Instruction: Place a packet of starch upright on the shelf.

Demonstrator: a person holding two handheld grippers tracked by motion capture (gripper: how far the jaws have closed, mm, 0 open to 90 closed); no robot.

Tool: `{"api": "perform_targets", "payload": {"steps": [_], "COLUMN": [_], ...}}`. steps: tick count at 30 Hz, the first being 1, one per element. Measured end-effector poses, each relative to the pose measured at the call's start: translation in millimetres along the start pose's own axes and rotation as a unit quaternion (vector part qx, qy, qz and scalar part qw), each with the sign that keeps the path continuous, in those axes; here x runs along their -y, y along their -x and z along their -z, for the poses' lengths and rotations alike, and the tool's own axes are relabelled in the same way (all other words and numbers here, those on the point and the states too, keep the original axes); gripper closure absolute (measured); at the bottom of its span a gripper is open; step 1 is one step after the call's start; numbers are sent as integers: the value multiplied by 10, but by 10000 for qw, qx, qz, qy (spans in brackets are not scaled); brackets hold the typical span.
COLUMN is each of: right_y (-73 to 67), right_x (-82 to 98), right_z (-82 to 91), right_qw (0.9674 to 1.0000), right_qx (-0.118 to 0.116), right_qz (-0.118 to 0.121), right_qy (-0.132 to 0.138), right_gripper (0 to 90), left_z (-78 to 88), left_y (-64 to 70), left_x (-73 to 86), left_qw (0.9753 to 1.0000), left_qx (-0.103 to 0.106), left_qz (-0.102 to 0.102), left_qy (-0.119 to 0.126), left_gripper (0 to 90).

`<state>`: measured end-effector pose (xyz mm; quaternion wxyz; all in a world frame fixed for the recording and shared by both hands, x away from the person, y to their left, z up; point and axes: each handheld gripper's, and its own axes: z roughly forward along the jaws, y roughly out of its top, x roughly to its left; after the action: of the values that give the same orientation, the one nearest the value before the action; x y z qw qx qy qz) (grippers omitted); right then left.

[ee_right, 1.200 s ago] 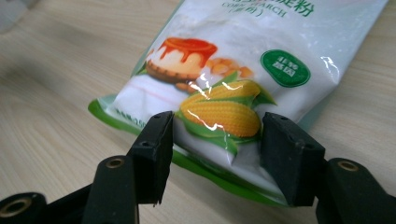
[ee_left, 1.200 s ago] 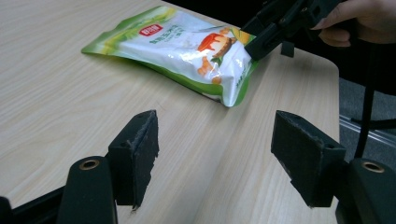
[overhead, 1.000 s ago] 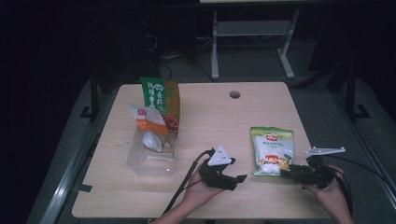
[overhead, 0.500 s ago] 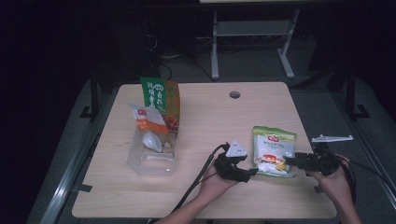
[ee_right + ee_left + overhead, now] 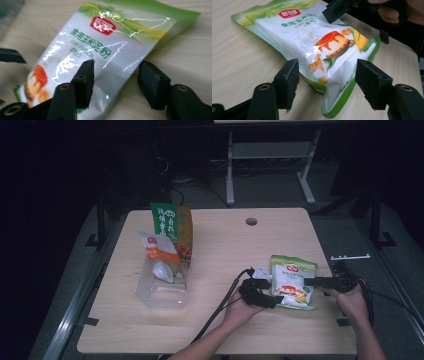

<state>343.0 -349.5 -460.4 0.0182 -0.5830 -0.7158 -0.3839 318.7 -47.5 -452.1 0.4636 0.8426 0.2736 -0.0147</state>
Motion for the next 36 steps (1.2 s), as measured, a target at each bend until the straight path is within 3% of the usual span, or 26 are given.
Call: {"api": "perform_targets", "payload": {"steps": [3,5,9,14,19,22,29,34,36], "right_y": [-10,-3,-89,-211,-291,-364,-598,-748,-786], "right_x": [18,32,46,66,133,132,115,118,116], "right_z": [-4,-6,-17,-3,23,71,273,342,354], "right_qw": [9999,9995,9997,9997,9993,9984,9927,9889,9887], "right_qx": [-64,-184,-206,-26,-37,-60,-307,-415,-410], "right_qz": [-135,-265,-112,176,370,544,946,1163,1199], "right_qy": [38,30,-72,-162,-33,124,675,832,804], "right_gripper": [619,714,862,886,892,894,896,896,896], "left_z": [-12,-28,-35,-22,-34,-22,45,76,87], "left_y": [-14,-30,-64,-119,-185,-206,-270,-331,-343], "left_x": [-6,-7,-1,-6,13,9,-14,-20,-16], "left_qw": [10000,9999,9995,9992,9983,9976,9958,9927,9913], "left_qx": [4,60,65,88,157,275,518,773,848], "left_qz": [13,155,299,397,527,619,758,912,991], "left_qy": [-36,-35,-95,-60,-186,-107,45,158,197], "left_gripper": [327,309,261,251,250,243,265,306,353]}}
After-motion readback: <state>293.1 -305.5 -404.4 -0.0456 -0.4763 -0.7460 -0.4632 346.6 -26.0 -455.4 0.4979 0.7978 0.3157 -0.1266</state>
